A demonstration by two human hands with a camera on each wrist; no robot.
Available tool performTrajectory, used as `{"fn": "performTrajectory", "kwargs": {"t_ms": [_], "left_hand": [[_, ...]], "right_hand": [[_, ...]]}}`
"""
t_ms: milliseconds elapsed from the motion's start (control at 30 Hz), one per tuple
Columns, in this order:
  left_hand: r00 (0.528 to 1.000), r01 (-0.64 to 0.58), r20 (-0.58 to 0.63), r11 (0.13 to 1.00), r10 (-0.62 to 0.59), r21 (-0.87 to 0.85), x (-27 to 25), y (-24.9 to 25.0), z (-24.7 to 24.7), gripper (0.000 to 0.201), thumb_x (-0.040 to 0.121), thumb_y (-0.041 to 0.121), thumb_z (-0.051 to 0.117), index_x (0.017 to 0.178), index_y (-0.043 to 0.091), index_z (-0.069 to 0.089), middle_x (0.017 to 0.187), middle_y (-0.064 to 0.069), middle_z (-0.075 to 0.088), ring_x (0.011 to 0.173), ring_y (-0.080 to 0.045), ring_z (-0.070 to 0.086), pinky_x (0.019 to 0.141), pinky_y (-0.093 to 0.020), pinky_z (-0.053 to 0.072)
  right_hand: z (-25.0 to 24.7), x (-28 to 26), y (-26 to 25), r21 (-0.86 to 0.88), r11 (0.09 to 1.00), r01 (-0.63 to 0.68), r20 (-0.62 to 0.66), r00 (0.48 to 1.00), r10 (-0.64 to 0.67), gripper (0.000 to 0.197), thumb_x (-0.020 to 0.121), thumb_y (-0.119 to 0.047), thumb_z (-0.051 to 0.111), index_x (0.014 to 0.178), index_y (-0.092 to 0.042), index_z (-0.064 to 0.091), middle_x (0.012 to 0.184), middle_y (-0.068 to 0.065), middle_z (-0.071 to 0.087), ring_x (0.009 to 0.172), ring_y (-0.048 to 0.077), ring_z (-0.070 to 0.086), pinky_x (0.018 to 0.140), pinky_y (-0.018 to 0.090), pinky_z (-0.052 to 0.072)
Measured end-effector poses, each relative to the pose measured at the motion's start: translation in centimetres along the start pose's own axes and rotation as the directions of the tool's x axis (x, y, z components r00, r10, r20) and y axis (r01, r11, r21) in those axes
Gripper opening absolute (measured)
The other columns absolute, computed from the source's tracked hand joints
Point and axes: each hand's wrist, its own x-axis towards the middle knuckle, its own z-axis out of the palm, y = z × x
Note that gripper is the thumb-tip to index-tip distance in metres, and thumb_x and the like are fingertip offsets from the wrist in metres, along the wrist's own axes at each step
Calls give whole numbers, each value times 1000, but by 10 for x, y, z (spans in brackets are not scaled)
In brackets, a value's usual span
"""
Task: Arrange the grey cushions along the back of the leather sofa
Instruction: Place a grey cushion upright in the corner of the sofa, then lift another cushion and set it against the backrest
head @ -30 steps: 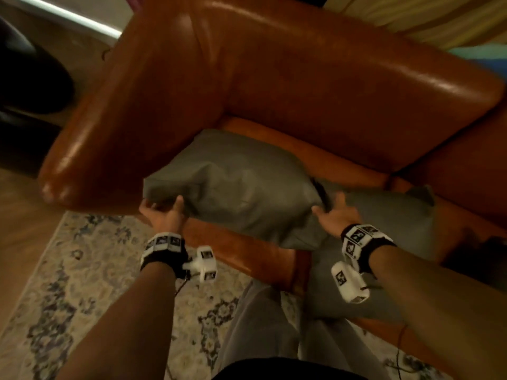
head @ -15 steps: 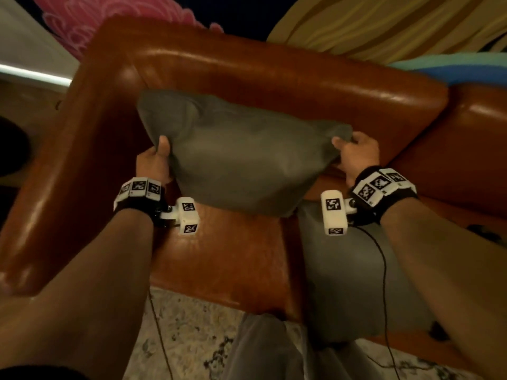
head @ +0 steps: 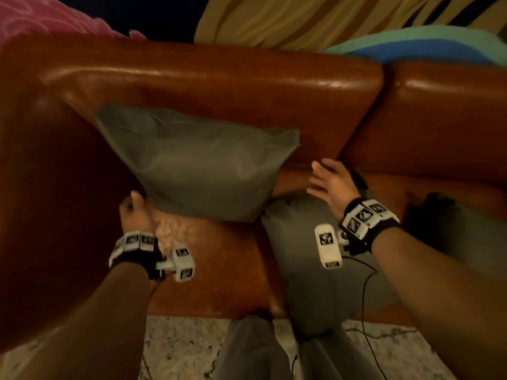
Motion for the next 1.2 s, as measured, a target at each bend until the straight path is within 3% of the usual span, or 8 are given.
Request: {"fn": "performTrajectory", "kwargs": {"t_ms": [333, 500, 666, 733, 866, 933, 1033, 1199], "left_hand": [[751, -194, 616, 814, -236, 548, -175, -135, 172, 55, 96, 45, 44, 143, 17, 43, 154, -6, 41, 141, -29, 37, 115, -28, 21], [835, -167, 539, 881, -112, 443, -226, -127, 236, 70, 94, 39, 52, 151, 14, 20, 160, -2, 25, 149, -24, 19, 103, -8, 9], [783, -286, 620, 855, -53, 433, -227, -114, 283, 75, 83, 54, 61, 147, 25, 35, 150, -2, 45, 138, -27, 43, 117, -36, 31], [801, -321, 598, 859, 23, 398, -226, -111, 293, 64, 87, 44, 61, 143, 23, 41, 148, -7, 47, 137, -29, 45, 114, -37, 34], [992, -97, 123, 793, 28, 601, -226, -150, 256, 69, 90, 39, 55, 147, 9, 29, 153, -22, 34, 137, -43, 38, 115, -47, 29], [976, 155, 41, 814, -214, 560, -238, -192, 230, 74, 88, 46, 55, 147, 8, 31, 153, -23, 34, 138, -43, 37, 114, -51, 32], [826, 431, 278, 868, -490, 247, -250, -234, 232, 86, 76, 62, 61, 144, 14, 39, 149, -16, 44, 133, -40, 46, 107, -50, 42], [940, 136, 278, 963, -200, 233, -251, -177, 264, 72, 91, 51, 51, 150, 15, 28, 155, -10, 37, 142, -33, 34, 116, -36, 24]], "right_hand": [[-225, 42, 110, -723, 618, -308, -187, 949, 254, 78, 88, -44, 65, 151, -20, 27, 154, 19, 38, 137, 40, 41, 110, 40, 35], [-255, 29, 167, -673, 667, -319, -147, 942, 302, 74, 91, -58, 50, 151, -26, 22, 148, 18, 47, 131, 42, 49, 108, 40, 38], [-311, -13, 259, -707, 659, -257, 23, 923, 385, 92, 67, -70, 71, 142, -27, 37, 154, 14, 37, 133, 35, 48, 110, 49, 41], [-321, -26, 248, -831, 544, -119, 171, 875, 452, 52, 83, -57, 65, 125, -32, 45, 145, 8, 48, 113, 28, 59, 92, 41, 50], [-318, 0, 153, -913, 406, -49, 3, 992, 126, 25, 94, -43, 53, 84, -21, 62, 109, 19, 71, 105, 38, 65, 87, 35, 48], [-310, 29, 113, -905, 423, 44, -14, 991, -132, 34, 92, -46, 55, 96, -14, 65, 108, 22, 70, 106, 41, 63, 90, 40, 49], [-283, 64, 86, -866, 495, 64, 51, 998, -40, 64, 88, -56, 57, 138, -18, 47, 143, 17, 52, 132, 39, 46, 111, 45, 38], [-277, 57, 132, -872, 485, -64, -30, 997, 77, 79, 91, -62, 44, 153, -20, 19, 154, 21, 37, 138, 41, 39, 116, 48, 32]]}}
